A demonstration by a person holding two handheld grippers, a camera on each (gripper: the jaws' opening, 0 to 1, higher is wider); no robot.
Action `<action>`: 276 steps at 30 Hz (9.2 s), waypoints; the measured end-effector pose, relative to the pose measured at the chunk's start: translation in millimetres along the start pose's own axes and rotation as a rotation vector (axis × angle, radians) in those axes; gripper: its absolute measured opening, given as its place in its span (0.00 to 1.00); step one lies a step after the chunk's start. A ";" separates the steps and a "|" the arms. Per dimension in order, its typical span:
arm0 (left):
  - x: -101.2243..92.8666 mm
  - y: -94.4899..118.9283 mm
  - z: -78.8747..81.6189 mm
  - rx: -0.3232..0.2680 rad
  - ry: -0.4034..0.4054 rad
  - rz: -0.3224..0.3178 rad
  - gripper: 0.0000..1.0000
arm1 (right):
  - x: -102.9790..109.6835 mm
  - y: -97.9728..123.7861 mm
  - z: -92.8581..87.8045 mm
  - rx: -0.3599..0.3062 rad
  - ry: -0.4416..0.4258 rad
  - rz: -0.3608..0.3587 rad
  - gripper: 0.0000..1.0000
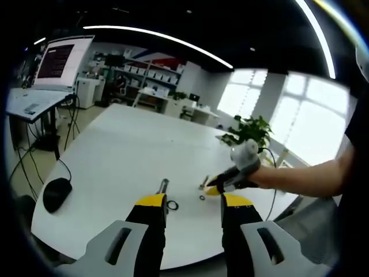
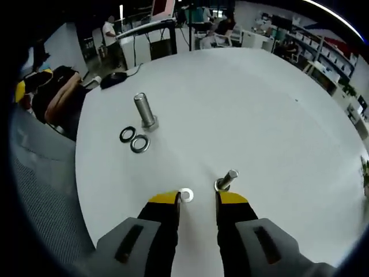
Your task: Place the washer onto the threaded stud by aligning its center hole with the stud, sliding it down to the base, and recovering from edge contact or off-axis alignment until the washer reaches the visible bottom stop.
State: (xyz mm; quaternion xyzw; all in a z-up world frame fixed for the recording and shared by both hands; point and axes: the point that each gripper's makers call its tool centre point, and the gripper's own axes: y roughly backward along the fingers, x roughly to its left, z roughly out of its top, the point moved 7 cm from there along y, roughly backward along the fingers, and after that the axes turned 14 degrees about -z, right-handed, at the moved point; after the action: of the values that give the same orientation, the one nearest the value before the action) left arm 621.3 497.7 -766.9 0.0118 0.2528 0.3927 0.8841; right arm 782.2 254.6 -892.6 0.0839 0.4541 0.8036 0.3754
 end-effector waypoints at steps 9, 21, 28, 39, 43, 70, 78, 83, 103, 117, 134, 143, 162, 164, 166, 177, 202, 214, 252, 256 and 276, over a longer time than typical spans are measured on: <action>0.4 -0.2 0.1 0.002 0.001 0.000 0.35 | 12.8 -7.2 -11.2 -0.010 -0.026 -0.004 0.26; 0.5 -0.5 -0.3 0.006 0.002 -0.001 0.35 | 18.0 -13.7 -14.5 -0.040 -0.021 0.001 0.23; 0.4 -0.6 -0.8 0.012 0.003 -0.001 0.35 | 17.0 -14.1 -18.5 -0.034 0.007 0.019 0.03; 0.1 -0.8 -0.7 0.013 0.000 -0.004 0.35 | 25.4 -18.3 -8.7 -0.041 -0.002 0.022 0.19; 0.1 -0.7 -0.8 0.012 0.001 -0.003 0.35 | 26.6 -23.4 -1.1 -0.059 -0.013 0.012 0.19; 1.1 -0.5 -0.5 0.013 0.002 0.001 0.35 | 20.9 -15.7 6.5 -0.122 0.098 0.000 0.13; 1.2 -0.1 -0.3 0.011 0.001 0.002 0.35 | 14.9 -1.7 17.5 -0.172 0.203 -0.038 0.13; 1.0 -0.3 -0.2 0.009 0.000 0.001 0.35 | 12.0 5.6 19.8 -0.194 0.270 -0.073 0.13; 0.6 -1.1 -0.8 0.016 0.000 -0.001 0.35 | -10.1 20.9 29.0 -0.205 0.541 -0.290 0.02; 1.1 -1.4 -1.4 0.023 0.001 0.002 0.35 | -24.5 27.5 25.7 -0.240 0.327 -0.269 0.02; 1.5 0.0 -1.7 0.017 0.010 0.009 0.35 | -36.1 42.6 60.7 -0.306 0.304 -0.222 0.02; 1.6 0.1 -1.2 0.013 0.007 0.006 0.35 | -61.7 51.0 96.8 -0.297 0.371 -0.131 0.02; 3.1 -1.2 -3.1 0.032 0.014 0.003 0.33 | -113.5 32.3 162.1 -0.180 0.580 0.047 0.02; 3.9 -1.1 -3.2 0.032 0.017 0.006 0.33 | -119.3 27.4 170.9 -0.177 0.583 0.043 0.02; 4.8 -1.1 -3.2 0.030 0.018 0.009 0.33 | -125.2 21.8 181.7 -0.180 0.585 0.039 0.02; 9.6 -0.6 -6.9 0.045 0.030 0.028 0.33 | -142.5 -38.5 226.4 -0.136 0.539 0.031 0.03; 19.7 5.8 -12.8 0.072 0.096 0.096 0.31 | -151.6 -197.9 222.4 0.041 0.361 0.064 0.19; 20.5 5.9 -14.9 0.098 0.097 0.106 0.30 | -148.2 -215.7 224.6 0.041 0.184 0.087 0.21; 17.7 6.6 -6.6 0.032 0.076 0.075 0.32 | -125.9 -138.8 131.5 0.079 0.142 0.069 0.13; 17.6 6.8 -8.3 0.050 0.073 0.077 0.32 | -121.1 -124.1 111.5 0.081 0.107 0.071 0.13; 9.0 2.6 -4.3 0.019 0.040 0.031 0.34 | -96.7 -52.2 13.0 0.125 0.069 0.045 0.13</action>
State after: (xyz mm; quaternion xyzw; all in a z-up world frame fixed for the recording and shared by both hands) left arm 622.6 505.1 -774.1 0.0162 0.2738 0.4041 0.8726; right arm 884.0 213.5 -906.6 0.0895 0.5141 0.7844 0.3353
